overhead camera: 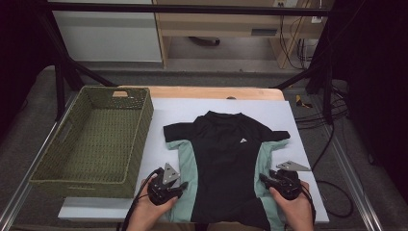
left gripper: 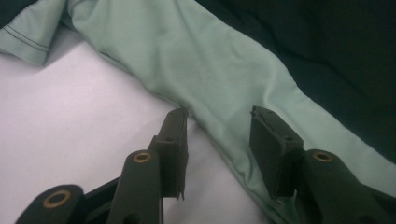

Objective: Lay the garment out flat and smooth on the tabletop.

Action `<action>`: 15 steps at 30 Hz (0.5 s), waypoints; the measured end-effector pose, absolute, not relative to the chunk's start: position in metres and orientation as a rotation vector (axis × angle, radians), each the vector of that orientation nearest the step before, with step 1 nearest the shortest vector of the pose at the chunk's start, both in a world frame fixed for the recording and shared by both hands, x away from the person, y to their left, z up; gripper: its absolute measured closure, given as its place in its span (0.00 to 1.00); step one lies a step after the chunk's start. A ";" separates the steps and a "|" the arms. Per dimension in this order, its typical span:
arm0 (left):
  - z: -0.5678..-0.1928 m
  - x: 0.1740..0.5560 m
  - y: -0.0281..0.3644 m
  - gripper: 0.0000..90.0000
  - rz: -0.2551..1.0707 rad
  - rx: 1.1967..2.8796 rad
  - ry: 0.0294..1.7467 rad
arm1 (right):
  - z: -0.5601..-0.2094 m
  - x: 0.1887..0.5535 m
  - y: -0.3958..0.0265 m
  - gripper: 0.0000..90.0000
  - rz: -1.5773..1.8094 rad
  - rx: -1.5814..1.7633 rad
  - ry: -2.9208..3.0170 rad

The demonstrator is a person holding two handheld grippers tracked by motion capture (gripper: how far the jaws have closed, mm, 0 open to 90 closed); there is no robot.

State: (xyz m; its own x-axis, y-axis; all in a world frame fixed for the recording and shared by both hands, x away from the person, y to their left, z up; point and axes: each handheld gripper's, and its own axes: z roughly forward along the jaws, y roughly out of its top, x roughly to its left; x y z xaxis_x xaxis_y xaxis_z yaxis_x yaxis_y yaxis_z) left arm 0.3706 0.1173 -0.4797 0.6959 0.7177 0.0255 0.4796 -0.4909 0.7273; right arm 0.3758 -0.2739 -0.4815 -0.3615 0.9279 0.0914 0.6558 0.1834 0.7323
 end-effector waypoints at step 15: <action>-0.476 0.363 0.123 0.99 0.341 2.204 0.881 | -0.479 0.368 -0.280 0.98 1.058 1.471 2.136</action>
State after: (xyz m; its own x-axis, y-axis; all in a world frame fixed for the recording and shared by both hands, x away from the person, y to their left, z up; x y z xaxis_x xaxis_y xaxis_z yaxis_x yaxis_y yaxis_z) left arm 0.3635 0.1229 -0.4758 0.7308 0.6822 -0.0218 0.4899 -0.5020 0.7128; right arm 0.3680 -0.2802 -0.4788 -0.4070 0.9040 0.1308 0.6517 0.1871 0.7350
